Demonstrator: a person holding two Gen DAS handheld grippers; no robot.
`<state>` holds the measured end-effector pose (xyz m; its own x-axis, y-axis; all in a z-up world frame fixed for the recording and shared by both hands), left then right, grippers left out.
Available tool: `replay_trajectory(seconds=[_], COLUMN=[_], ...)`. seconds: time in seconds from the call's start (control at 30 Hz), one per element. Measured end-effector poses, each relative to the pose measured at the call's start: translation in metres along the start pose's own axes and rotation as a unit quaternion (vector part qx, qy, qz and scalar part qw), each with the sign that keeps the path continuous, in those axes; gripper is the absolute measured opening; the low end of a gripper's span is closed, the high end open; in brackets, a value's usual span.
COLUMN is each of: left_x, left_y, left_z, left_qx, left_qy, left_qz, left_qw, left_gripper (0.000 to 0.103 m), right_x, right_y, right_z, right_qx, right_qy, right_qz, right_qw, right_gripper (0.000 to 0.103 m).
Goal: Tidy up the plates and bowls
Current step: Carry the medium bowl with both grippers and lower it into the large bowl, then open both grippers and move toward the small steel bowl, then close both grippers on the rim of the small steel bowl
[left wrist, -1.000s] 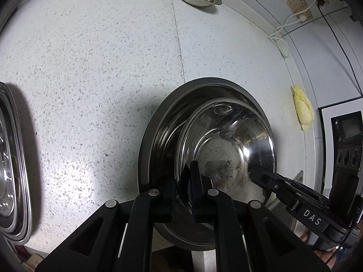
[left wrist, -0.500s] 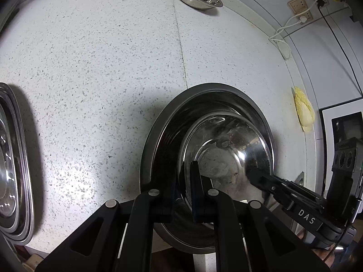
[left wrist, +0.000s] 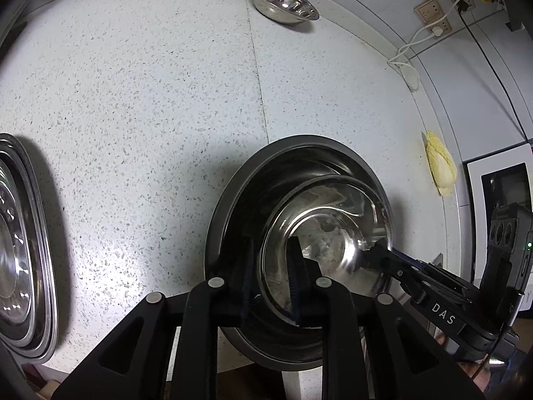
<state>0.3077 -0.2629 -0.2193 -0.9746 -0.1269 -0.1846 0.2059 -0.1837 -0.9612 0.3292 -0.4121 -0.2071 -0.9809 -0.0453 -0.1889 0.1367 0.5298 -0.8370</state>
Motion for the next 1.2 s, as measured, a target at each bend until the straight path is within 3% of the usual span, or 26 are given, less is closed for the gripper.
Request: replay_trajectory(seconds=[0.1,0.2,0.27,0.33,0.4,0.57,0.77,0.93,1.2], left_x=[-0.001,-0.002,-0.003,-0.005,-0.009,-0.023,-0.064,-0.121,-0.242], left_y=[-0.005,-0.014,-0.021,-0.028,-0.035,-0.042,-0.043,-0.038,0.014], left_z=[0.002,0.002,0.002,0.002,-0.002,-0.016,-0.037,-0.05,-0.05], left_qx=[0.001,0.0,0.006,0.013,-0.004,-0.011,-0.04,-0.055,-0.05], left_qy=[0.007,0.011,0.015,0.018,0.022,0.02,0.011,-0.009,-0.058], left_qz=[0.008,0.022,0.031,0.038,0.054,0.062,0.081,0.093,0.072], left_qw=[0.9999,0.9997,0.9994,0.999,0.9983,0.9978,0.9959,0.9941,0.9945], left_gripper=[0.024,0.041,0.045,0.058,0.07,0.07,0.07,0.071,0.072], right_x=[0.001,0.002,0.002,0.001,-0.003,-0.019,-0.059,-0.12,-0.254], right_y=[-0.002,-0.008,-0.013,-0.02,-0.028,-0.05,-0.067,-0.068,-0.011], right_z=[-0.002,-0.006,-0.01,-0.014,-0.015,0.002,0.026,0.021,0.012], right_qx=[0.0,0.005,0.01,0.024,0.035,0.062,0.094,0.095,0.021], right_qy=[-0.006,-0.025,-0.04,-0.055,-0.066,-0.06,-0.063,-0.116,-0.076], right_qz=[-0.001,0.001,0.005,0.011,0.017,0.027,0.057,0.107,0.077], right_qw=[1.0,1.0,0.999,0.998,0.997,0.996,0.992,0.983,0.994], right_gripper=[0.016,0.022,0.028,0.039,0.046,0.064,0.068,0.069,0.069])
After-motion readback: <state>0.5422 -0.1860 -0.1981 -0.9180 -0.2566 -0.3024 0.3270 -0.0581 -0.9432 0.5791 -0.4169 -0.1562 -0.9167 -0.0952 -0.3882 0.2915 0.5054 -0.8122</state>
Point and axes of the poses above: each gripper's, at about its wrist camera, not at the fingertips, and y roughly the way its jaws point, z to its right, x to its underside, the point moved 7 cm from there along y, roughly the way its jaws point, and after that the axes turned 14 degrees about -x, right-handed, at the moved point
